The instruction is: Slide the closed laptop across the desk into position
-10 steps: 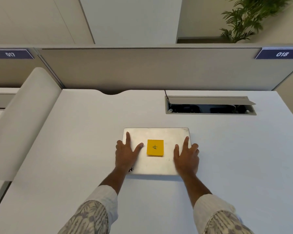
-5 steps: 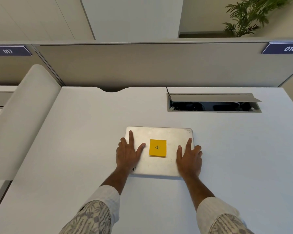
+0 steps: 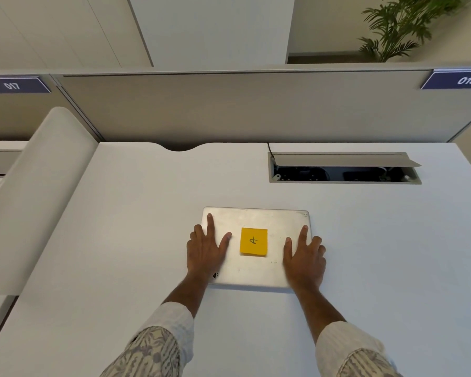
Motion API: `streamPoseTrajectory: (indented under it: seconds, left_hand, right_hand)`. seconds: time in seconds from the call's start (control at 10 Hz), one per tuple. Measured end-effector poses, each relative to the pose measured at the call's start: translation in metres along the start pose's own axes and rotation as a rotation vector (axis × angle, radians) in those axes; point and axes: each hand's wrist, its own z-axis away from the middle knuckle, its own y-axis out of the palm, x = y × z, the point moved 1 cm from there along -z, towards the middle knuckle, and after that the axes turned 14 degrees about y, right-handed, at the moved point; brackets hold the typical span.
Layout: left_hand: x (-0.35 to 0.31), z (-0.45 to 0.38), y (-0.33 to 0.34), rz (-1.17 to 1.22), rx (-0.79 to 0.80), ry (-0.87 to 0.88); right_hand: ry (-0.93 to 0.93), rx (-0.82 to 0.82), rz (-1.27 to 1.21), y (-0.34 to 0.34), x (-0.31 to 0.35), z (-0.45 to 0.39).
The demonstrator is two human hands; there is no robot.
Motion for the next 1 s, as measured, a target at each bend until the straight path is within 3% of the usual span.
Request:
streamPoseTrajectory:
  seconds: [0.8, 1.0]
  left_hand:
    - [0.001, 0.0, -0.008, -0.11, 0.015, 0.033]
    - [0.001, -0.009, -0.018, -0.103, -0.011, 0.027]
  right_hand:
    - [0.012, -0.012, -0.006, 0.0, 0.001, -0.003]
    - [-0.141, -0.054, -0.094, -0.008, 0.018, -0.007]
